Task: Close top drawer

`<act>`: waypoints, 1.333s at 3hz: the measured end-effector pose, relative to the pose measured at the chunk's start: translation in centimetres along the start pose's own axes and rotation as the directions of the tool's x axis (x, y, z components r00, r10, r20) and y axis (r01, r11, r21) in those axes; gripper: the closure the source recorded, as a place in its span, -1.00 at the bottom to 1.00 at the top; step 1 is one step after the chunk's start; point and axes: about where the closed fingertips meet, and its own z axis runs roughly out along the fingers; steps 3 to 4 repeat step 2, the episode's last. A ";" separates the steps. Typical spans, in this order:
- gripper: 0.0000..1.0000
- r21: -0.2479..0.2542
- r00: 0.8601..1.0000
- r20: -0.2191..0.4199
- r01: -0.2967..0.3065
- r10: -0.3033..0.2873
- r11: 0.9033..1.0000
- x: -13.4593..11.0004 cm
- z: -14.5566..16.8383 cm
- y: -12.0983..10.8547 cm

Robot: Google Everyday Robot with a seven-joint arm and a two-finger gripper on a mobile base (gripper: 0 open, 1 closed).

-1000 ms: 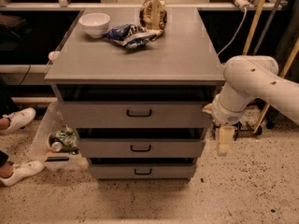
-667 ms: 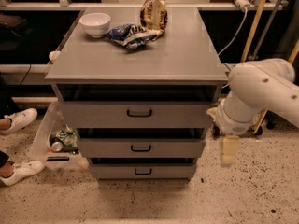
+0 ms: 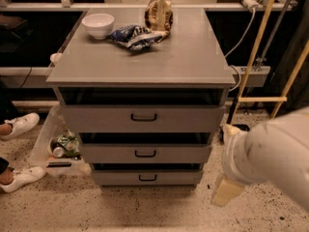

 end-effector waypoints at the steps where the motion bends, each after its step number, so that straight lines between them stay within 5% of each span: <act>1: -1.00 0.046 0.996 -0.002 -0.089 0.089 0.995 0.9 -1.7 2.6; 4: -1.00 0.047 0.996 -0.002 -0.090 0.090 0.995 0.9 -1.7 2.5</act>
Offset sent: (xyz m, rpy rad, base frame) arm -0.0302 0.0004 0.0033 0.0261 -0.0368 -0.0821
